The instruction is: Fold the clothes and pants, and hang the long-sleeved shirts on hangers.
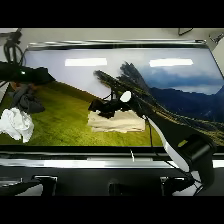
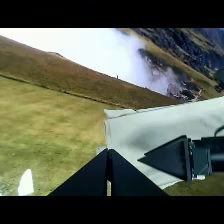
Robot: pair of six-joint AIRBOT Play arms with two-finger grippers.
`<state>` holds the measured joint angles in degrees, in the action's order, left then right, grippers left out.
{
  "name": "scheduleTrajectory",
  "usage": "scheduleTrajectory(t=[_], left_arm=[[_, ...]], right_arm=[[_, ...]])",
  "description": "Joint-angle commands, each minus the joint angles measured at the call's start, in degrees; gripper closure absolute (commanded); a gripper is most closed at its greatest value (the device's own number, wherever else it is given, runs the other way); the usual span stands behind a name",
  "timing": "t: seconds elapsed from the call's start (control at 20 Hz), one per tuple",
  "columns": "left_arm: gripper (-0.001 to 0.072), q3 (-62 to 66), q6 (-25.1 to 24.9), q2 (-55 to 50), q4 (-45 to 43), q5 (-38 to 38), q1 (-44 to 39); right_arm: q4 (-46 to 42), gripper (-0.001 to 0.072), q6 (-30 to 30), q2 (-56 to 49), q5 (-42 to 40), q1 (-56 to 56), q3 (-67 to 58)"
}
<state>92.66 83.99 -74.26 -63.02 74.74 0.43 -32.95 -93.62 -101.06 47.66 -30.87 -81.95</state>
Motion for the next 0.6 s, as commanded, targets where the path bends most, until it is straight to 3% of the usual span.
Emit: scheduleTrajectory(t=[0.0,0.1,0.2,0.3,0.35,0.4,0.55], left_arm=[[0.0682,0.02,0.0,4.52,-1.09,0.35,1.29],[0.0682,-0.02,-0.22,4.63,-1.11,0.35,1.29],[0.0682,-0.07,-0.2,4.63,-1.09,0.35,1.27],[0.0682,-0.07,-0.15,4.63,-1.05,0.48,1.27],[0.0682,-0.09,-0.13,4.63,-1.05,0.5,1.27],[0.0682,-0.09,0.0,4.63,-1.05,0.5,1.27],[0.0682,-0.09,0.74,4.63,-1.07,0.5,1.27]], right_arm=[[2.56,0.0027,3.69,2.34,1.29,6.51,-0.59],[-4.94,0.0027,4.07,7.89,8.26,16.57,-0.59],[-18.78,0.0029,0.87,11.26,20.15,27.65,-0.57],[-31.87,0.0047,-1.75,11.1,32.87,36.68,1.05],[-33.92,0.0078,-2.14,11.1,35.39,39.71,4.31],[-32.44,0.0106,-1.88,11.1,35.08,41.46,8.13],[-19.98,0.0105,8.33,10.86,25.92,40.19,19.32]])
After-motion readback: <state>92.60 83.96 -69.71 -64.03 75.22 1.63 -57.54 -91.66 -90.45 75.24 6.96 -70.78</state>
